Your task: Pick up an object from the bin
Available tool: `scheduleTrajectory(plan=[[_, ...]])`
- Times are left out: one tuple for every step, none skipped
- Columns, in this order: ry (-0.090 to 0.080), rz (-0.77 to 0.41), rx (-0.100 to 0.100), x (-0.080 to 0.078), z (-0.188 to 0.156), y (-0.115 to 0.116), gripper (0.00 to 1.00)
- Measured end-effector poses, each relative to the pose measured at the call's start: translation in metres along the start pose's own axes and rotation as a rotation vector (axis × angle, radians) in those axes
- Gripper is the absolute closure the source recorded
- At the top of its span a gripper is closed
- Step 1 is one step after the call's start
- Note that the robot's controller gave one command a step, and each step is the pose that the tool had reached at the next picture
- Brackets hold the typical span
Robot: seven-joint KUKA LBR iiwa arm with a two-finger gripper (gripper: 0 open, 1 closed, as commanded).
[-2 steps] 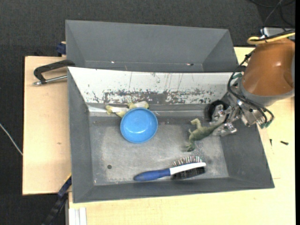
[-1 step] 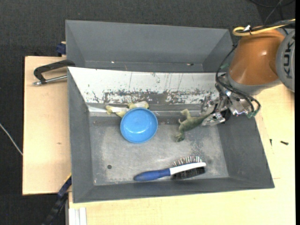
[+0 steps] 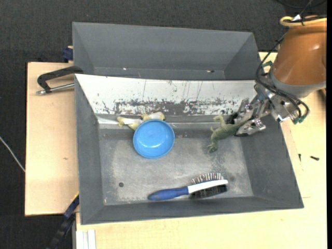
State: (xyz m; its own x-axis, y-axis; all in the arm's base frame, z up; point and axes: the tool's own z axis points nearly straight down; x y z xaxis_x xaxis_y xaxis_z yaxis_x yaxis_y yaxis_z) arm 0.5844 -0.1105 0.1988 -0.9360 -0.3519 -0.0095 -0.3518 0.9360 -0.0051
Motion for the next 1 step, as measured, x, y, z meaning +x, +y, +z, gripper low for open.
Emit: scheduleTrajectory(plan=[[-0.007,-0.029,0.001,-0.0299,-0.176,0.0396,1.0]])
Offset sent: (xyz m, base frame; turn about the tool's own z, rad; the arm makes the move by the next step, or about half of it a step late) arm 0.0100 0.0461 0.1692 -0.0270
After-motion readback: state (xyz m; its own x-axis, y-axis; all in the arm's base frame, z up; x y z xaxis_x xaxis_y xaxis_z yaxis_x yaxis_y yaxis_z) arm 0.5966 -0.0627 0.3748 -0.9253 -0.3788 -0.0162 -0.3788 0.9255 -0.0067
